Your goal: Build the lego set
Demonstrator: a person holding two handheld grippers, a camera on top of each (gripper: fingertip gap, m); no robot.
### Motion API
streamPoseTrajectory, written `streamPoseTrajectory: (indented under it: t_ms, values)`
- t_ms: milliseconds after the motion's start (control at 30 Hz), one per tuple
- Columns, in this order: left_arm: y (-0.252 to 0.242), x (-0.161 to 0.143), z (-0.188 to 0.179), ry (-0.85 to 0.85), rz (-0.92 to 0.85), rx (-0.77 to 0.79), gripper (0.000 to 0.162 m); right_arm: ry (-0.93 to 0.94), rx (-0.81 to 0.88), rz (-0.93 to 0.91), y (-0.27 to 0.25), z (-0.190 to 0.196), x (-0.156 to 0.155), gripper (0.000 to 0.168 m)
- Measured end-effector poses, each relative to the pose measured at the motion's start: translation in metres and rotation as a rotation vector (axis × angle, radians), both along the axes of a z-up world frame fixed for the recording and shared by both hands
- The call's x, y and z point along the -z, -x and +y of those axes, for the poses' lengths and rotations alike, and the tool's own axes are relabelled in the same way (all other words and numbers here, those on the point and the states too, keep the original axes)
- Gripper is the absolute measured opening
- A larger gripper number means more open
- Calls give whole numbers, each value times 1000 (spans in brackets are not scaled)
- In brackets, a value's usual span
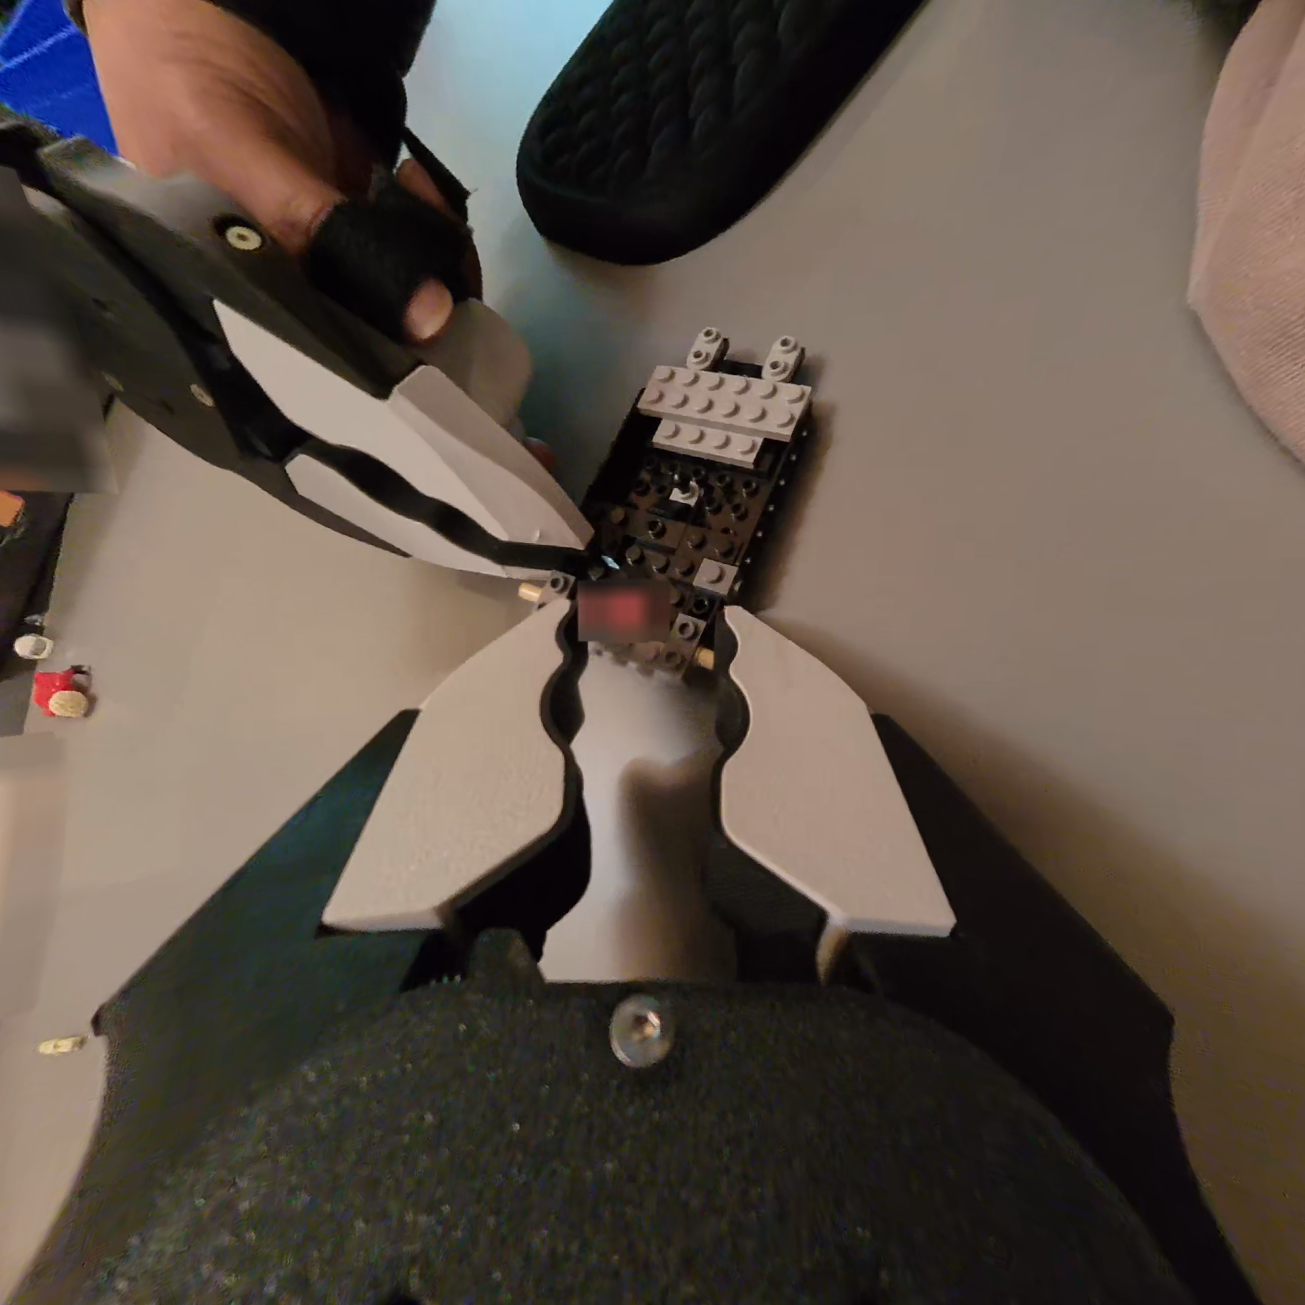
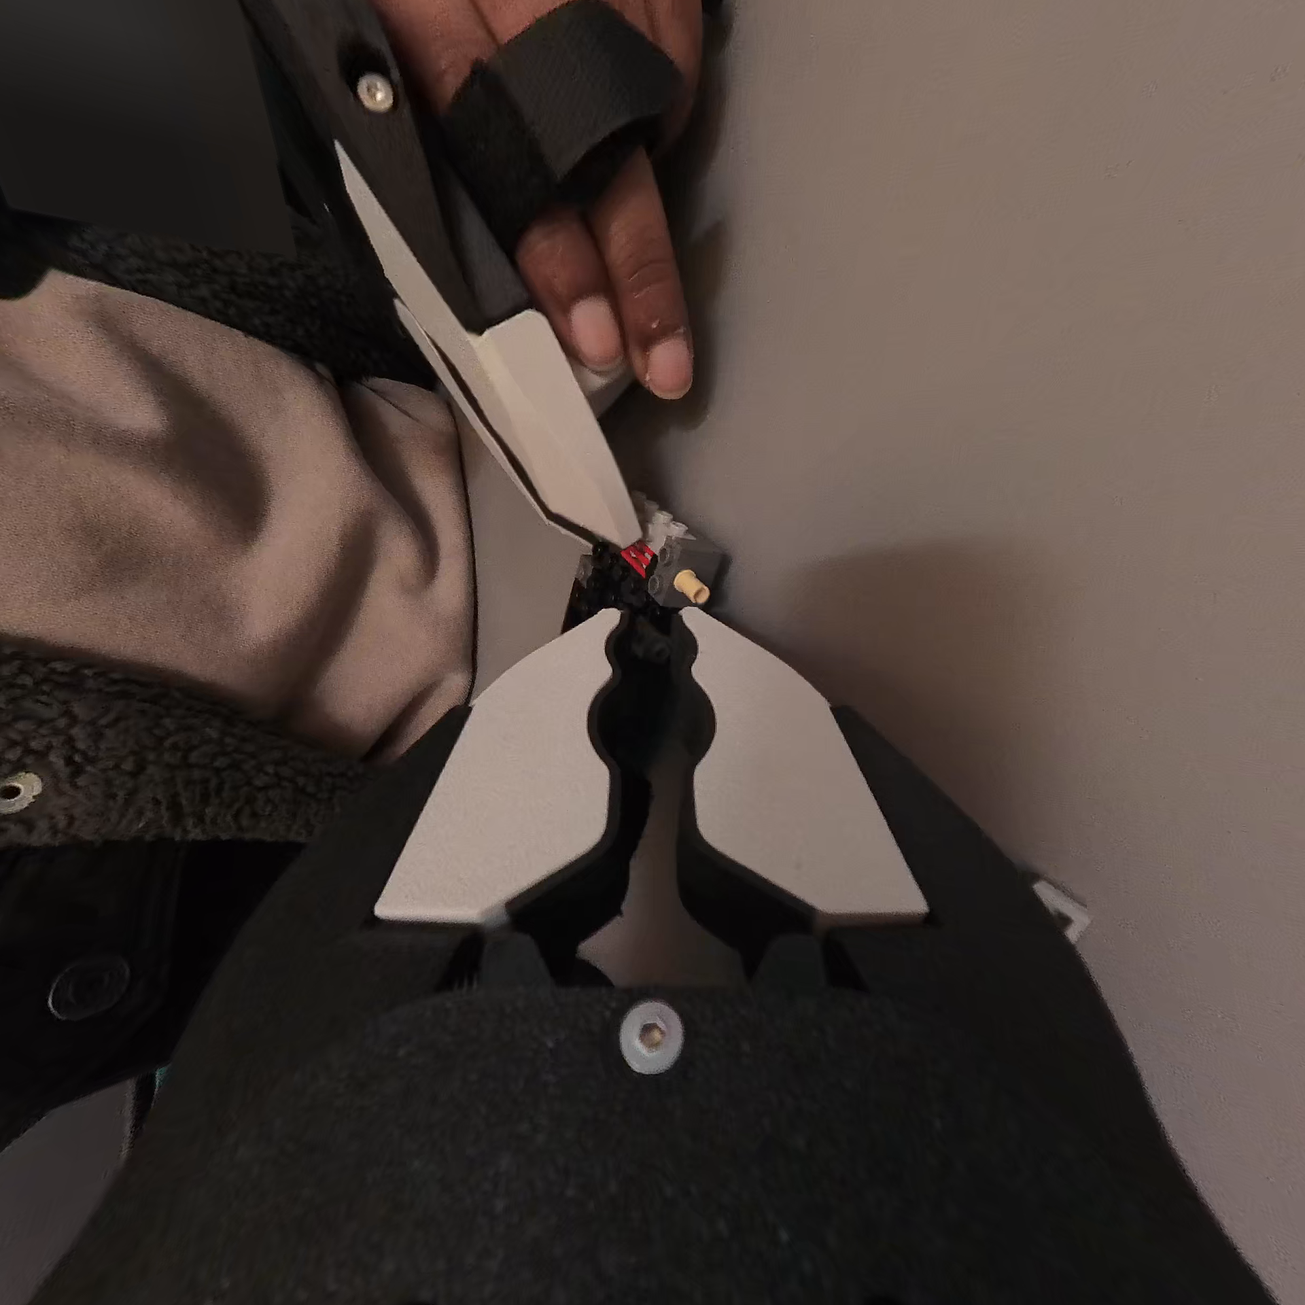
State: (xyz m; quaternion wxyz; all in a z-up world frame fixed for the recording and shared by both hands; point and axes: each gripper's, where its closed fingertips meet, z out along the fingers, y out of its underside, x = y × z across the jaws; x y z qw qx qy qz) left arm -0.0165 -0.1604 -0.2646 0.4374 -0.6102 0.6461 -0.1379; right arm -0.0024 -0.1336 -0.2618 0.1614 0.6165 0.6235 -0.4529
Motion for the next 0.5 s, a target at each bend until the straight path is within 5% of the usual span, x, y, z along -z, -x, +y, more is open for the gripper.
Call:
streamPoseTrajectory:
  t_ms: [267, 500]
  values:
    - [3, -2, 5, 137, -68, -43, 71, 34, -28, 25, 1, -7, -5, 12]
    - [-1, 0, -6, 135, -40, 25, 61, 54, -47, 61, 1, -12, -11, 10]
